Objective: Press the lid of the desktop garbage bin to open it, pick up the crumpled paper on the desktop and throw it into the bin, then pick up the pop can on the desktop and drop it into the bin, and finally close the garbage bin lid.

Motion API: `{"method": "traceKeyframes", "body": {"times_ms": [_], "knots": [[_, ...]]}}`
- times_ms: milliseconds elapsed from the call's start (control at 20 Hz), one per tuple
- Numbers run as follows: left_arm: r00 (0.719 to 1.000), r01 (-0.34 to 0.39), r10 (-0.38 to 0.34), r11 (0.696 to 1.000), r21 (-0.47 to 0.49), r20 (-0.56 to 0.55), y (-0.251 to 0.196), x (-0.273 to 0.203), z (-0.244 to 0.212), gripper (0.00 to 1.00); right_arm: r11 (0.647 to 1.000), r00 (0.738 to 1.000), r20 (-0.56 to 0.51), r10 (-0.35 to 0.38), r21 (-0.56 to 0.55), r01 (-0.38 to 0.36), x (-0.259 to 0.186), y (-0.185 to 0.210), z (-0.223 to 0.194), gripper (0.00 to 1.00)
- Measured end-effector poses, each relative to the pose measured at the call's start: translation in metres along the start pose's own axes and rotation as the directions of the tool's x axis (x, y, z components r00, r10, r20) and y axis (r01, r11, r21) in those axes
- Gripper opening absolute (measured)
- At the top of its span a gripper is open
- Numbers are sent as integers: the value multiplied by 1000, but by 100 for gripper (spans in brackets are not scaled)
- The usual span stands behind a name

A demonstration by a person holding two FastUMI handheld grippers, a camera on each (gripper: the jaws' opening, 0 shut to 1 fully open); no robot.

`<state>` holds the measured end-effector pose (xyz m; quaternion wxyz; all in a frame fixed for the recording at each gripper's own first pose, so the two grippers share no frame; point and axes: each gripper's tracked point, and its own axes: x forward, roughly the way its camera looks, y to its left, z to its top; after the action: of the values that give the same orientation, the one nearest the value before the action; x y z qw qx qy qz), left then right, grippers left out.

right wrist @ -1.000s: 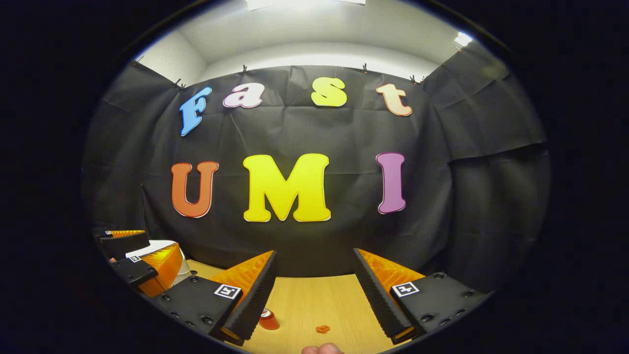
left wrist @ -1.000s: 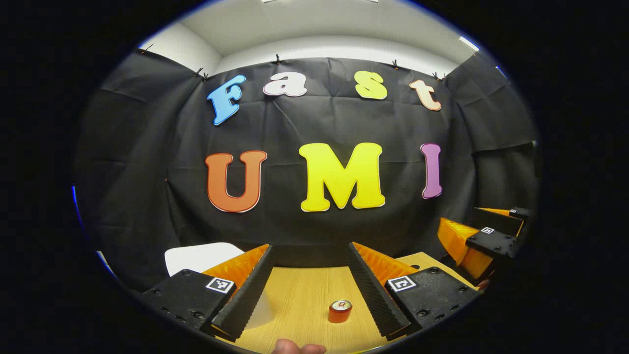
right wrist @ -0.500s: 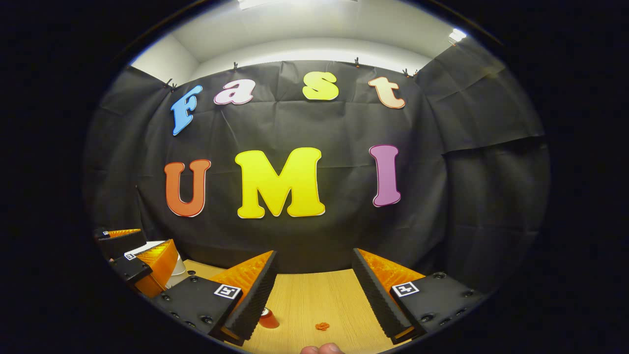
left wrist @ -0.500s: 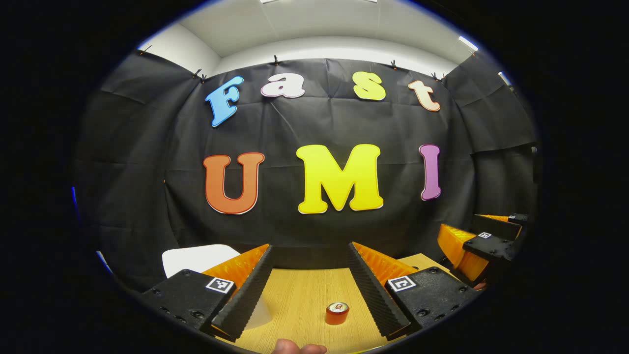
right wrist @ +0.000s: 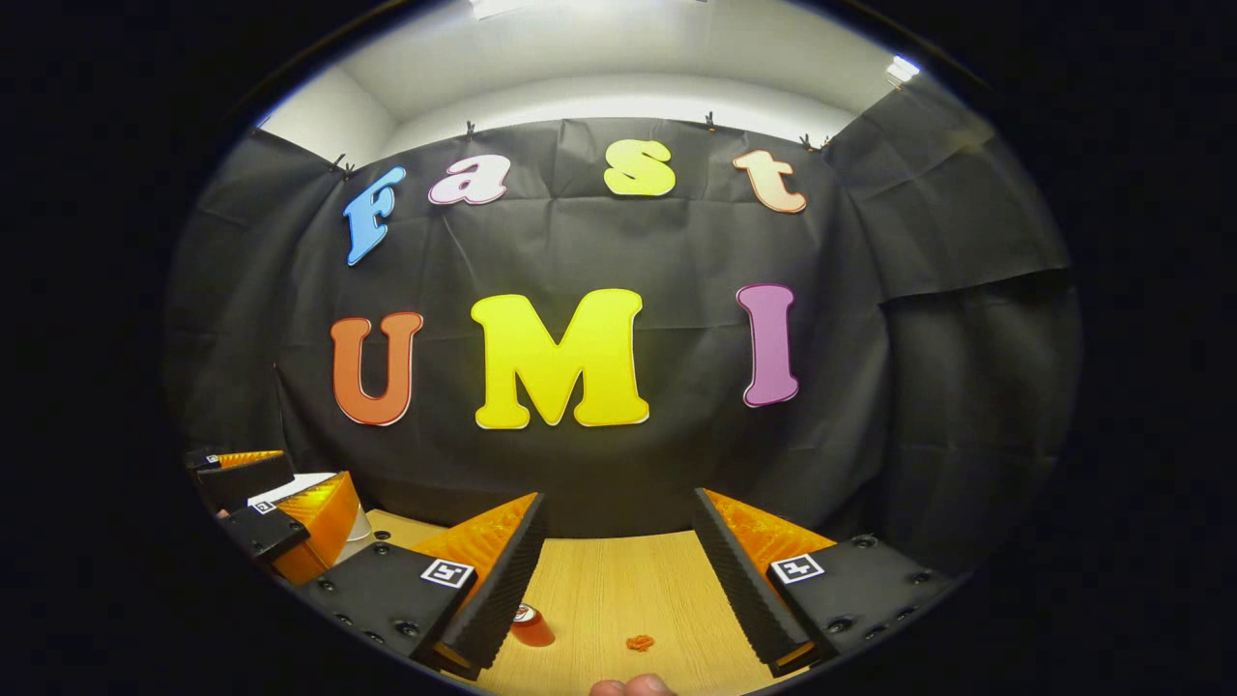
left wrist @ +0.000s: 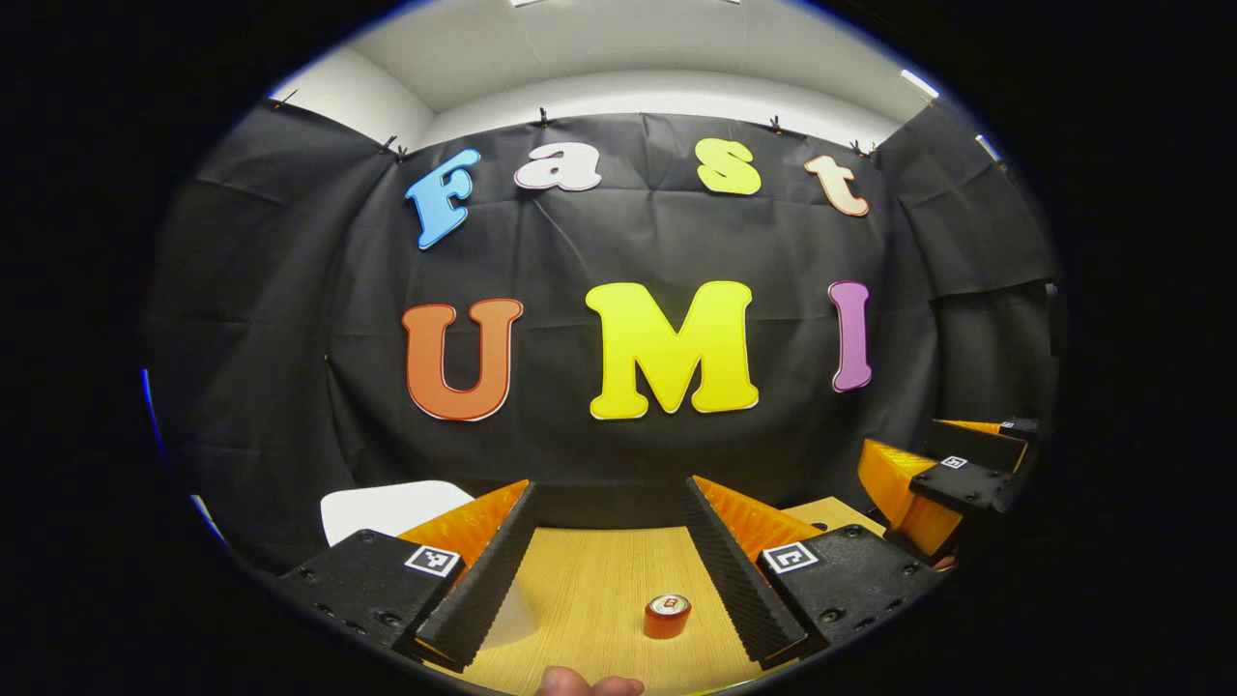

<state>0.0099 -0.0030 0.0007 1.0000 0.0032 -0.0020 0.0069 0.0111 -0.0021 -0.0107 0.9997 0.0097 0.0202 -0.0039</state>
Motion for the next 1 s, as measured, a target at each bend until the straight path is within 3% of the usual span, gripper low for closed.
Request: {"method": "traceKeyframes", "body": {"times_ms": [500,700,1000], "knots": [[999,-49,49,999,1,-9,11,9,-1,98,1000,1000,-9,27,-3,-27,9,5,0,95],[989,-150,150,988,-21,2,42,16,8,97,998,998,-10,59,0,-59,12,11,0,93],[951,-310,310,951,1,-12,94,20,8,97,992,992,-22,123,2,-123,17,25,0,95]]}}
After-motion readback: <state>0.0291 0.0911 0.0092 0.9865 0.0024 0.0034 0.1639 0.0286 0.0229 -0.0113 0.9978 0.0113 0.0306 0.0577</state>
